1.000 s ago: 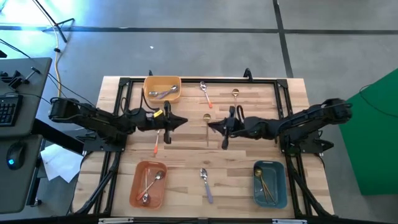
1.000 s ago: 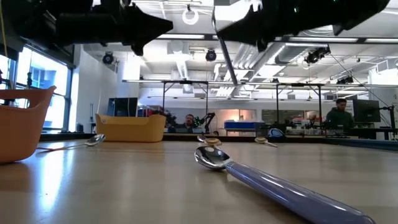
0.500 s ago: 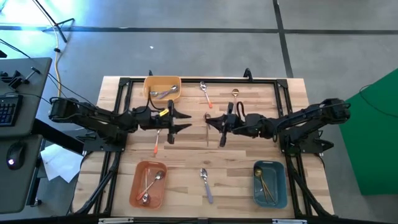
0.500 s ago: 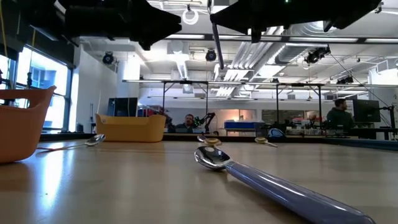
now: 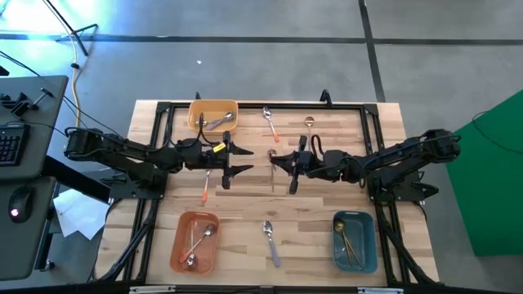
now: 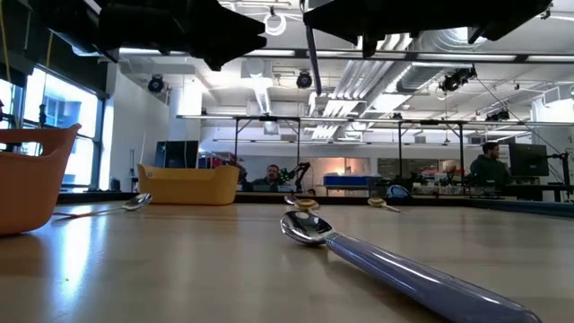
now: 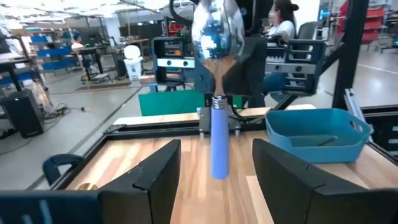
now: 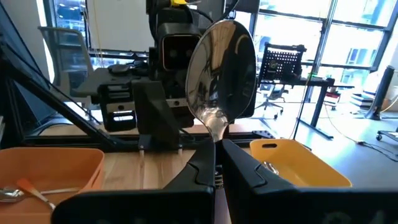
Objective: Sort silverware by color (type)
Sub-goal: Put the purple spoon into the yellow bin, then put the golden spoon into the blue bin
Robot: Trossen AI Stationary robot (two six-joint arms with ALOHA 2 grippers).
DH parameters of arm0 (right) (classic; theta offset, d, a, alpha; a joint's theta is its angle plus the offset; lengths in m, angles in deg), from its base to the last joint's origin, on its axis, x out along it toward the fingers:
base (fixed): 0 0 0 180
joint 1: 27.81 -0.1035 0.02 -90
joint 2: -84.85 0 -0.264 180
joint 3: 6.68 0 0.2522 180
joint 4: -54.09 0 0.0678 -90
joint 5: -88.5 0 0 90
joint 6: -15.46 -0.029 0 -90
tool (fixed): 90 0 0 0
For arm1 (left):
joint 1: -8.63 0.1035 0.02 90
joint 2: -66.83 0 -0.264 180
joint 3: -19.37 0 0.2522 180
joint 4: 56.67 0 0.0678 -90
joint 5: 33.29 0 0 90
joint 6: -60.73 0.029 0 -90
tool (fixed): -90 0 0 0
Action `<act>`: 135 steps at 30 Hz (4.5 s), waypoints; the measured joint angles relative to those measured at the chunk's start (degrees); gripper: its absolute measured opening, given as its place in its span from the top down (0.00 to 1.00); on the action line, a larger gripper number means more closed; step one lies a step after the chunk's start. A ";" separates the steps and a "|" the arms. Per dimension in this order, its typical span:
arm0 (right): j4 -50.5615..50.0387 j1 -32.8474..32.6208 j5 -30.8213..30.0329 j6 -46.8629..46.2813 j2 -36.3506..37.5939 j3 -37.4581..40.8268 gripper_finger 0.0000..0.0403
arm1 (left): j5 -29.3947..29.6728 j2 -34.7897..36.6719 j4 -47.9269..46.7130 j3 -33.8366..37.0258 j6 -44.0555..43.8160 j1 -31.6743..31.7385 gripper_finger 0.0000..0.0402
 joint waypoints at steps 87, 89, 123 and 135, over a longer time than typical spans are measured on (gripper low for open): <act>-2.99 -1.16 1.31 -2.60 2.29 0.04 0.83 | 5.94 -3.71 -87.22 -31.84 17.53 35.03 0.91; -3.02 -1.16 1.31 -2.60 2.29 0.04 0.84 | 5.83 -7.42 -87.29 -33.34 19.75 37.23 0.91; -6.31 -1.16 1.25 -2.62 2.29 0.04 0.86 | 6.81 -21.27 -89.82 -35.10 20.36 41.29 0.73; -7.09 -1.14 1.22 0.23 2.27 0.02 0.86 | 9.76 -16.63 -92.31 -35.10 19.01 41.03 0.70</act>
